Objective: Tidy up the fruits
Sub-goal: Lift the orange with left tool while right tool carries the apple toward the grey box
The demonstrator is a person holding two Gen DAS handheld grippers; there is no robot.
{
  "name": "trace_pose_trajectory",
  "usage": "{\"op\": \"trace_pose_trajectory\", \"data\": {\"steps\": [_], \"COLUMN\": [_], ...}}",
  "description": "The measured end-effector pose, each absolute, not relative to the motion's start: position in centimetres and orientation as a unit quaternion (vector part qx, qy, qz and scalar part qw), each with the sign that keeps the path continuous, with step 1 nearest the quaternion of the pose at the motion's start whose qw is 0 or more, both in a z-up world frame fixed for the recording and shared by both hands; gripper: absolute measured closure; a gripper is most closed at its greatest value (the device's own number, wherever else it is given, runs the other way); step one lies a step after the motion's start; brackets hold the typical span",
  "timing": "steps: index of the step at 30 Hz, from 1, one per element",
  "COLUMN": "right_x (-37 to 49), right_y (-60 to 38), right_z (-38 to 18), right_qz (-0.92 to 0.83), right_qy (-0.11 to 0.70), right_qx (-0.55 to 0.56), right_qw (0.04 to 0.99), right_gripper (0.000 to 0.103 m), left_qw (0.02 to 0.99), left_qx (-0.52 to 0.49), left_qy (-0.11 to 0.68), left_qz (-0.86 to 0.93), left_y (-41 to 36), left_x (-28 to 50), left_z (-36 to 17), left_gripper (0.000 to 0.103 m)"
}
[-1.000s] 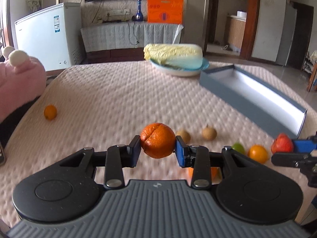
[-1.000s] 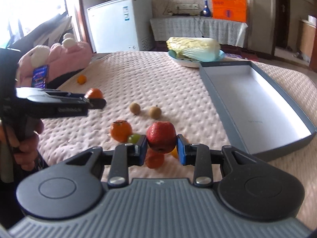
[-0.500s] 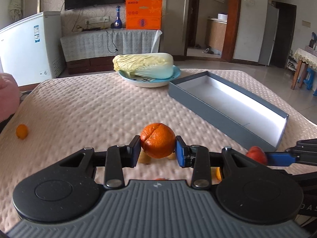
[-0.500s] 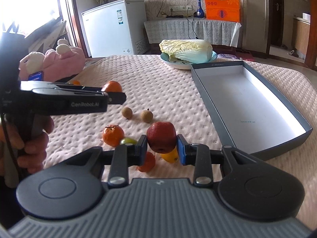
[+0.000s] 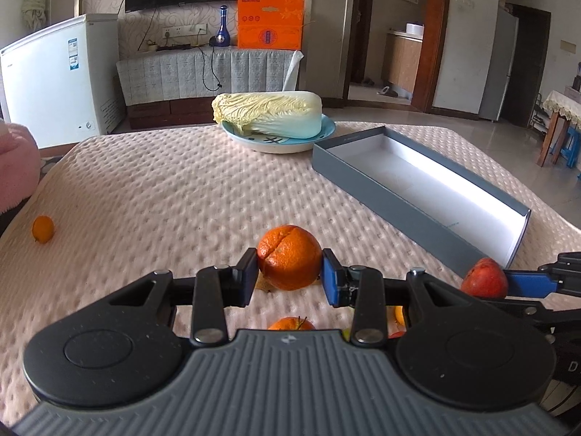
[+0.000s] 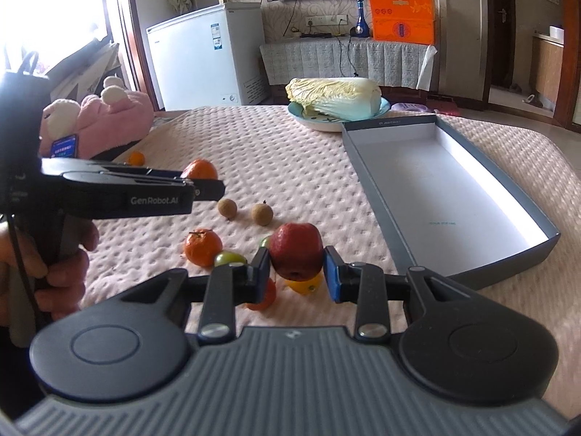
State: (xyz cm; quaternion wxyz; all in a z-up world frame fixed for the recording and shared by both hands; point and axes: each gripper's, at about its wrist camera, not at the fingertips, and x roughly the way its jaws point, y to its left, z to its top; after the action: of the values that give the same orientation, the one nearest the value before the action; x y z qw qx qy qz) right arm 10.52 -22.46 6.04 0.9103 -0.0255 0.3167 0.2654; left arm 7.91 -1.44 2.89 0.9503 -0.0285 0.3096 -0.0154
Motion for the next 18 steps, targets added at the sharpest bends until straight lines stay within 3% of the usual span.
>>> {"op": "trace_pose_trajectory", "data": {"steps": [18], "right_x": [13.9], "right_y": [-25.8], "right_z": [7.4], "right_qz": [0.234], "right_qy": [0.283], "right_qx": [-0.013], "right_qw": [0.93], "right_gripper": [0.068], "left_qw": [0.957], "left_qx": [-0.001], "left_qy": [0.286], "left_qz": [-0.048], "left_y": [-6.1], "left_x": [8.9], "left_z": [3.5], "left_gripper": [0.061]}}
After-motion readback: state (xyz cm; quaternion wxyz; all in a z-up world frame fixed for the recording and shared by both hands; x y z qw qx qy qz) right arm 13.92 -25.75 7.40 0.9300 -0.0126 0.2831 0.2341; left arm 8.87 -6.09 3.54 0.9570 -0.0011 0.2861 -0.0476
